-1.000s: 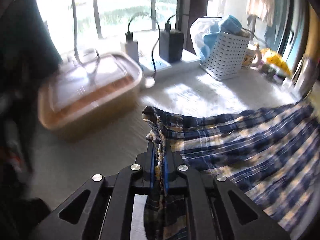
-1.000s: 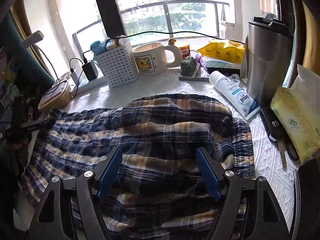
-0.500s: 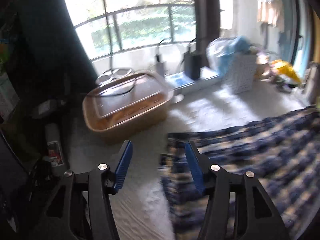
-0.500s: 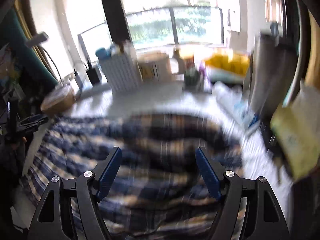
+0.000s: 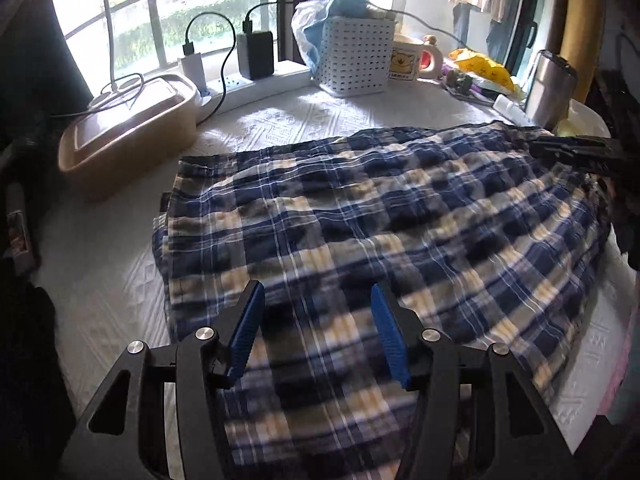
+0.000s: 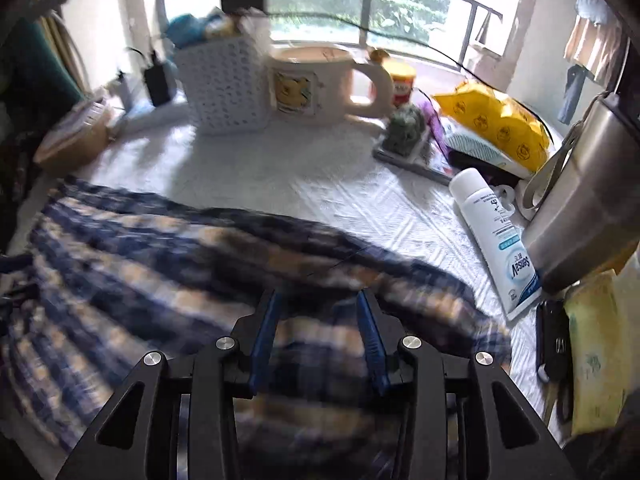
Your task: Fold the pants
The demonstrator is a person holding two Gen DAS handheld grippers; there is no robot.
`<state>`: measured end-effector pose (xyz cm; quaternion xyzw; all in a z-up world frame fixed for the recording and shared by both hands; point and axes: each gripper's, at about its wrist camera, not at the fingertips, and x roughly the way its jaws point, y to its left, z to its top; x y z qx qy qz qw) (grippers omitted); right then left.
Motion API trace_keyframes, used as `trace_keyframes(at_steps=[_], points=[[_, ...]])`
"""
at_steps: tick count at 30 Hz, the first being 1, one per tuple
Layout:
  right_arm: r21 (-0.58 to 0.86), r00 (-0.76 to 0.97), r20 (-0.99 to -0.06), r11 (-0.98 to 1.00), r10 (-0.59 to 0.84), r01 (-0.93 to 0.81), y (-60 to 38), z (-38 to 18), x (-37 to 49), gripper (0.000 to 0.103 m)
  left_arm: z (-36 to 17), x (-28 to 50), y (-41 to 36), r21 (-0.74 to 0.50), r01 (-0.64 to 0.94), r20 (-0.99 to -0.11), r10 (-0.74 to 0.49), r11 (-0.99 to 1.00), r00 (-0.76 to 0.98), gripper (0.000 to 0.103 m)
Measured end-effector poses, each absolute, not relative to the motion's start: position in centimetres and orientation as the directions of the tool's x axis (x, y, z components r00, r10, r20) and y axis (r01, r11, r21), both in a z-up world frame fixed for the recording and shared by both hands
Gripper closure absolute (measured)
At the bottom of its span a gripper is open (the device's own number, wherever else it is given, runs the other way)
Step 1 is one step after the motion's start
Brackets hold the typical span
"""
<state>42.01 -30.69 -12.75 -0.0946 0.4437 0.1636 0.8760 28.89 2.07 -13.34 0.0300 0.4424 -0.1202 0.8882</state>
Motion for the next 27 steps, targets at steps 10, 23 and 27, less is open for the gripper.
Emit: trace_keyframes(at_steps=[10, 23, 27], points=[[-0.066, 0.563, -0.799, 0.9, 0.211, -0.43, -27.4, -16.3, 33.7, 0.06, -13.8, 25.1, -0.5, -0.097, 0.293, -0.812, -0.246, 0.951, 0.53, 0.047], [-0.061, 0.569, -0.8, 0.918, 0.191, -0.392, -30.3, -16.4, 30.4, 0.034, -15.0, 22.0, 0.8, -0.039, 0.246, -0.822, -0.171, 0.969, 0.544, 0.038], [-0.068, 0.567, -0.804, 0.92, 0.179, -0.386, -31.3, -16.3, 28.4, 0.033, -15.0, 21.7, 1.3, -0.028, 0.233, -0.828, -0.153, 0.972, 0.539, 0.038]])
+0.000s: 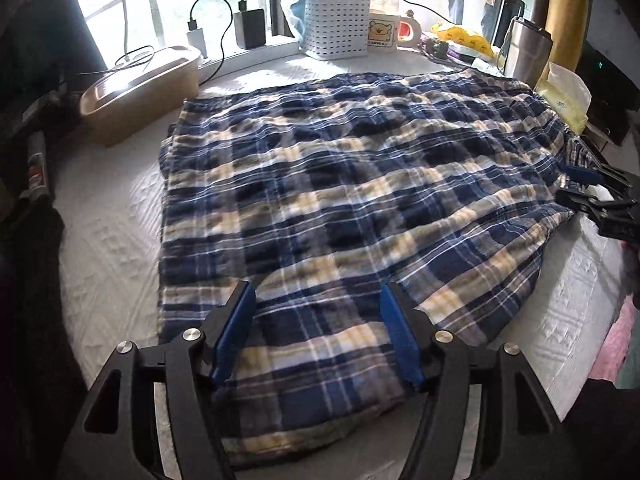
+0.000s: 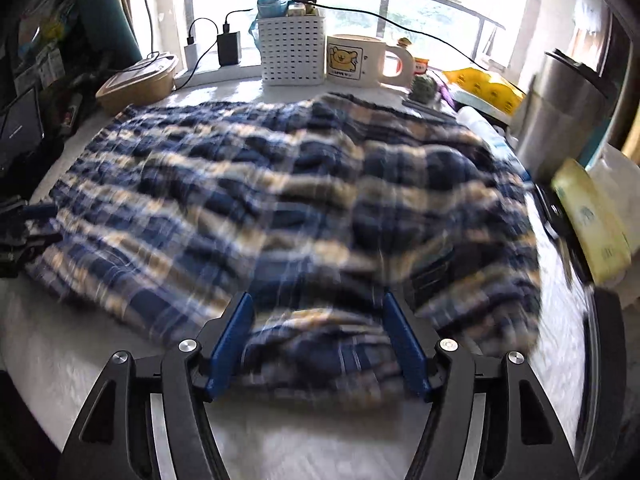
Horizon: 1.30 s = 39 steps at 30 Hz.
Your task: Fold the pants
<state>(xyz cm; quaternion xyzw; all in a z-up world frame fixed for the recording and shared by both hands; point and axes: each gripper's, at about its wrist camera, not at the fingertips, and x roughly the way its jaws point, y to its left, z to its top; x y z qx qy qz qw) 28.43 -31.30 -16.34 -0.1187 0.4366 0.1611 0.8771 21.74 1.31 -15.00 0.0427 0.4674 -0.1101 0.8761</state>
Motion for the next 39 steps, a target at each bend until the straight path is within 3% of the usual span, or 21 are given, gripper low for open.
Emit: trace_keyframes(at_steps=[11, 16, 25, 39], points=[[0.019, 0.593, -0.788, 0.969, 0.165, -0.244, -35.8, -13.9, 25.2, 0.033, -13.2, 20.2, 3.0, -0.073, 0.158, -0.799, -0.152, 0.985, 0.581, 0.038], [0.153, 0.593, -0.784, 0.982, 0.187, -0.107, -39.3, -13.5, 25.3, 0.032, -12.7, 20.1, 3.1, -0.085, 0.15, -0.789, -0.158, 0.985, 0.594, 0.038], [0.353, 0.55, -0.778, 0.935, 0.303, -0.016, -40.3, -15.1, 27.6, 0.032, -12.2, 21.1, 4.5, -0.115, 0.105, -0.779, -0.155, 0.988, 0.607, 0.038], [0.408, 0.61, -0.732, 0.912, 0.302, 0.038, -40.0, -15.7, 32.5, 0.028, -11.8, 22.9, 8.4, -0.118, -0.005, -0.772, -0.088, 0.993, 0.63, 0.038]])
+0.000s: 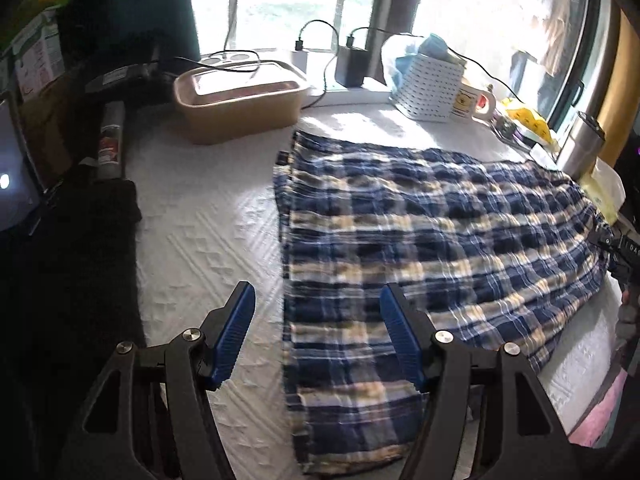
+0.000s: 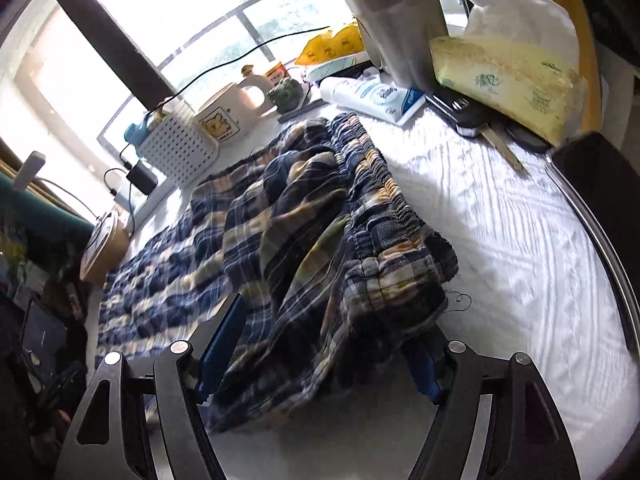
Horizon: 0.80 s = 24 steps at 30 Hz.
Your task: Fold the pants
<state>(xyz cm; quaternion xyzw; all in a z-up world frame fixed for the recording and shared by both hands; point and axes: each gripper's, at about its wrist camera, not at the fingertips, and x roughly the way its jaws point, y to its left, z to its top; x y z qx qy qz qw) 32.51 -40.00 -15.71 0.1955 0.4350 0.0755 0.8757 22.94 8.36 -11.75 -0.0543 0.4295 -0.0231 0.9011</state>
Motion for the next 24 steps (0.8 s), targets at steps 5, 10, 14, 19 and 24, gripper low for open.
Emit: trace_keyframes(at_steps=[5, 10, 14, 19, 24], points=[[0.425, 0.617, -0.721, 0.904, 0.314, 0.036, -40.2, -16.2, 33.1, 0.066, -12.0, 23.0, 9.1, -0.122, -0.023, -0.773, -0.08, 0.992, 0.63, 0.038], [0.432, 0.633, -0.703, 0.902, 0.325, 0.017, -40.1, -15.5, 33.0, 0.087, -12.1, 23.0, 9.6, -0.132, -0.023, -0.771, -0.088, 0.991, 0.63, 0.038], [0.415, 0.663, -0.684, 0.91, 0.303, 0.013, -40.3, -14.0, 33.1, 0.089, -11.9, 22.7, 9.9, -0.148, -0.014, -0.76, -0.105, 0.989, 0.642, 0.038], [0.358, 0.699, -0.669, 0.934, 0.252, 0.006, -40.1, -11.5, 33.9, 0.091, -12.0, 22.3, 10.8, -0.164, -0.011, -0.751, -0.118, 0.986, 0.65, 0.038], [0.3, 0.744, -0.625, 0.953, 0.235, -0.049, -38.0, -8.1, 34.3, 0.092, -12.2, 21.9, 12.0, -0.187, -0.032, -0.747, -0.121, 0.982, 0.654, 0.038]])
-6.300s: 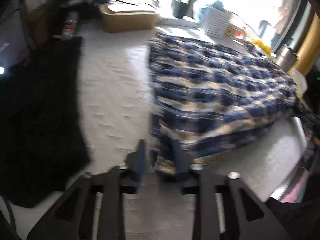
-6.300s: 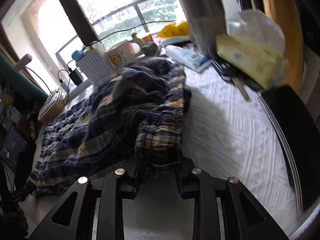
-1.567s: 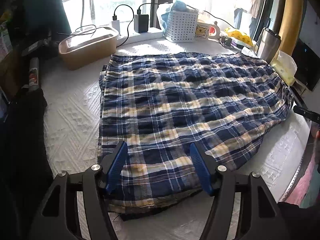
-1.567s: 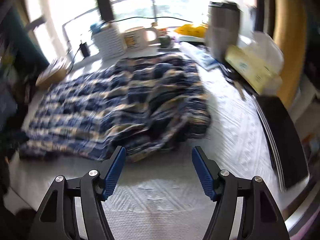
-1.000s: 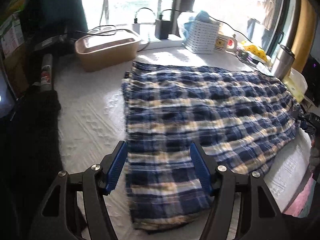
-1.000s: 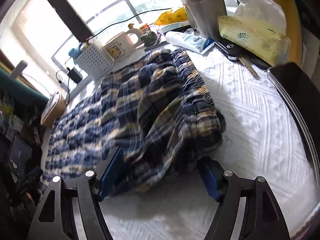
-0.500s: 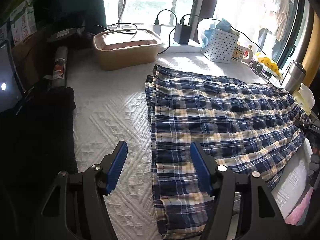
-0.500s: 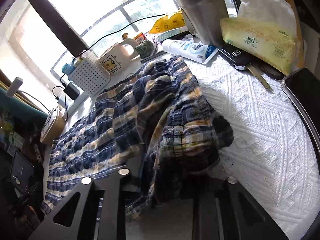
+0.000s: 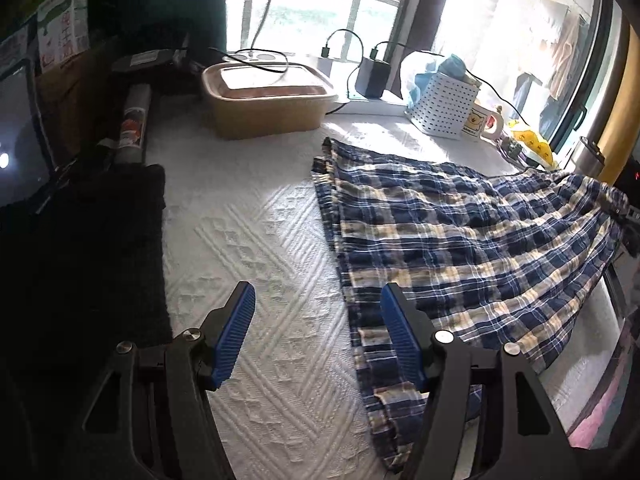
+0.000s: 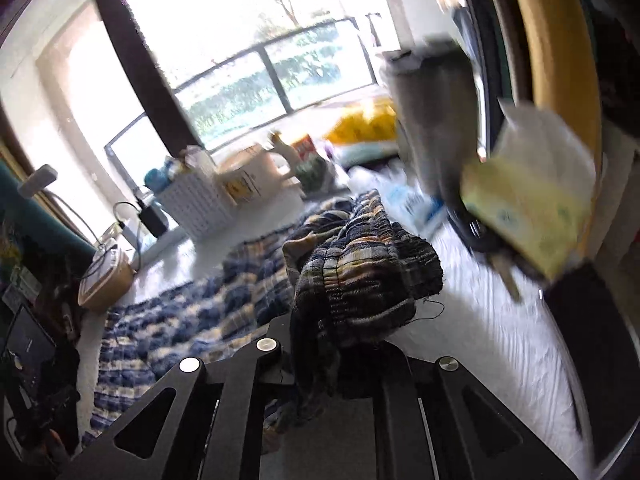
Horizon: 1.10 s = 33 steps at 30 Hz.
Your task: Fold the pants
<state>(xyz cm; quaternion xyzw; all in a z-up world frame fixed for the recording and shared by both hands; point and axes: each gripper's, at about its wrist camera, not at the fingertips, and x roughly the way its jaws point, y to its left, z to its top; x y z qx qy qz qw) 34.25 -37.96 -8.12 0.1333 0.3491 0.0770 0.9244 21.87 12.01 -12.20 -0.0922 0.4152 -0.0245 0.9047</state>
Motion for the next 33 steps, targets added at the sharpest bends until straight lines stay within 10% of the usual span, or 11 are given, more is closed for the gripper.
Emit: trace_keyframes(at_steps=[15, 33], points=[[0.174, 0.735, -0.531, 0.903, 0.422, -0.393, -22.6, -2.3, 32.8, 0.092, -11.1, 19.8, 14.6, -0.253, -0.053, -0.699, -0.145, 0.966, 0.7, 0.038], [0.176, 0.398, -0.716, 0.7, 0.574, -0.692, -4.8, -11.0, 29.2, 0.092, -11.3, 17.5, 17.6, -0.263, -0.12, -0.702, -0.104, 0.957, 0.705, 0.038]])
